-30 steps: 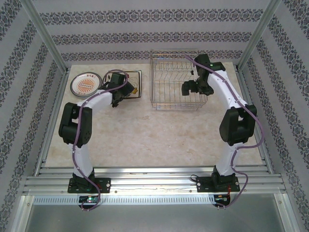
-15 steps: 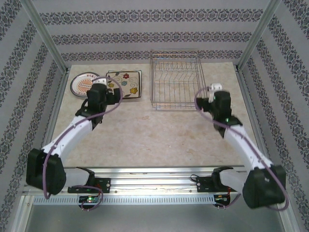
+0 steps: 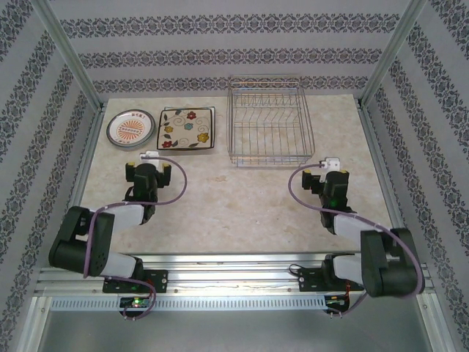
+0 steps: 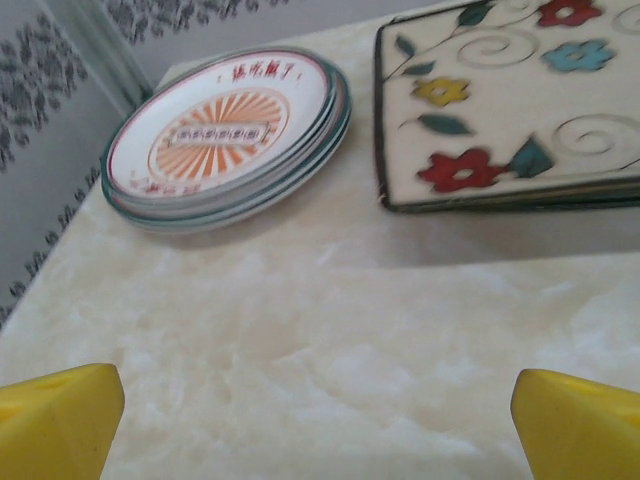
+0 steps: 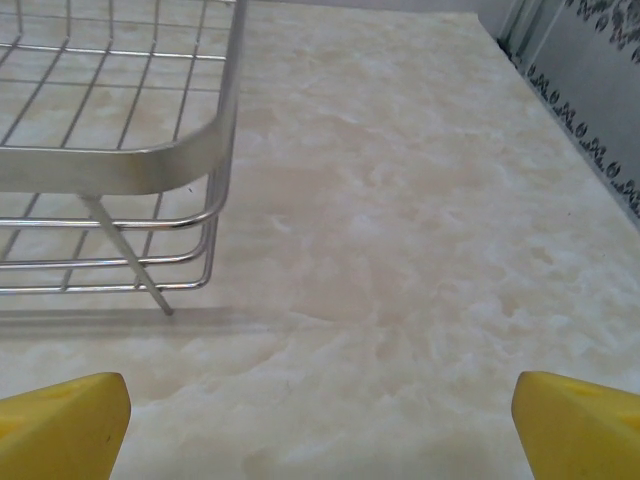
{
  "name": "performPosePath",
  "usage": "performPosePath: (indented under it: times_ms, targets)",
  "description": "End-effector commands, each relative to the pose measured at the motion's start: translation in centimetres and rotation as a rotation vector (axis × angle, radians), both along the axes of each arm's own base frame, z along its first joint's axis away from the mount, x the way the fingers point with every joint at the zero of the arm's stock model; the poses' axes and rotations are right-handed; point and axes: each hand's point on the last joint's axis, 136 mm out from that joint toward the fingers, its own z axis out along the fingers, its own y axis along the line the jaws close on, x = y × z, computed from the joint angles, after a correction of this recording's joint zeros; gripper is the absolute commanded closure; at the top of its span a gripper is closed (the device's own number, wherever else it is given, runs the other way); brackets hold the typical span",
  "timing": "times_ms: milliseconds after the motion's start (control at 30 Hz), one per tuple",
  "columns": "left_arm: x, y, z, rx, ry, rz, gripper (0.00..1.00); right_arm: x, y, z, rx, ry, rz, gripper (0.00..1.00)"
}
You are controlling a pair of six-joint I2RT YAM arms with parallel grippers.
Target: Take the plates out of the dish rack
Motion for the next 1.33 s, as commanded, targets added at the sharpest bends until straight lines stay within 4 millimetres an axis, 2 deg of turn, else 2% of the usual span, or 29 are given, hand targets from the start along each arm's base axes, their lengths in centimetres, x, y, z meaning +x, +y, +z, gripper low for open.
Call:
performPosePath:
  times_ms: [0,33,67,133,200,367,1300]
  targets:
    - [1.2,0.4,1.0,-0.131,-0.159,-0.029,0.00,3.0,0.3,3.3,0.089,-0.166,0.019,0.02]
    - [1.2,0.9,0.2,-0.152,-0.153,-0.014,0.00,3.4,0.5,2.3,0.089,-0.154,0.028,0.02]
    - [1.3,0.9,0.2,-0.155,-0.174,-0.019,0.00,3.8,0.6,1.7,0.086,-0.157,0.035,0.02]
    - [1.4,0.7,-0.1,-0.162,-0.153,-0.029,0.00,4.1,2.2,1.3,0.033,-0.153,0.086,0.02]
    - [1.8,1.0,-0.3,-0.159,-0.142,-0.016,0.01,3.9,2.3,0.7,0.036,-0.111,0.095,0.02]
    - [1.9,1.1,-0.4,-0.165,-0.126,-0.011,0.00,5.0,2.0,1.4,0.074,-0.116,0.100,0.02]
    - [1.9,1.1,-0.4,-0.163,-0.131,-0.013,0.00,5.0,1.9,1.4,0.076,-0.112,0.099,0.02]
